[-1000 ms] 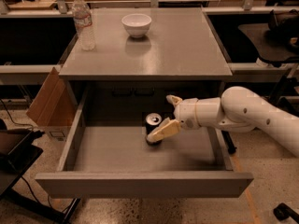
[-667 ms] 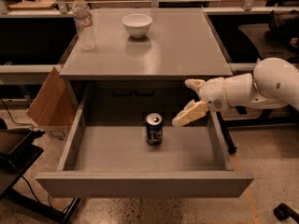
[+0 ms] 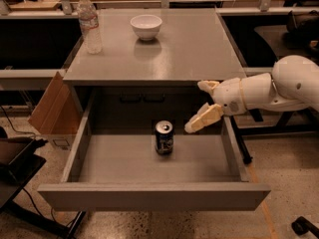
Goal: Place pepsi can into top drawer
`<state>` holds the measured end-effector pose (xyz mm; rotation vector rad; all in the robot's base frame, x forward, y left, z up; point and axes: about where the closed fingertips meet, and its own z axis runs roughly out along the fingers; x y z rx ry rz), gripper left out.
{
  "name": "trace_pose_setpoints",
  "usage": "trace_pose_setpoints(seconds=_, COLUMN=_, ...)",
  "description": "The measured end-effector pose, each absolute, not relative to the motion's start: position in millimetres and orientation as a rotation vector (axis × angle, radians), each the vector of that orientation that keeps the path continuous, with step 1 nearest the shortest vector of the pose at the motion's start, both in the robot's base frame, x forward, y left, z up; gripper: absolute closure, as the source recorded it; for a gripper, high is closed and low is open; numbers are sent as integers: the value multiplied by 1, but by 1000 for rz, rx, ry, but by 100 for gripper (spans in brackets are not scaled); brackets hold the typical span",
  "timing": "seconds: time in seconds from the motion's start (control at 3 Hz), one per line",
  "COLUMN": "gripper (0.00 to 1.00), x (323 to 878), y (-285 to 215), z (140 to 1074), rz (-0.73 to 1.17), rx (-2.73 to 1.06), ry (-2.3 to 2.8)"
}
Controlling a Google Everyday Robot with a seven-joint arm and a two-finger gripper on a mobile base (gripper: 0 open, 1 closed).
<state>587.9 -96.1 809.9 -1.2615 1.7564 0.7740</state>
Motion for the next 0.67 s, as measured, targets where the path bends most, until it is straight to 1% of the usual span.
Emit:
trace_pose_setpoints(seconds=0.33, gripper=0, x=581, y=-123, z=844, rz=652, rx=-1285, ry=1755)
trace_pose_setpoints(seconds=0.67, gripper=0, x=563, y=-156, z=904, rz=476, rx=-1289, ry=1728)
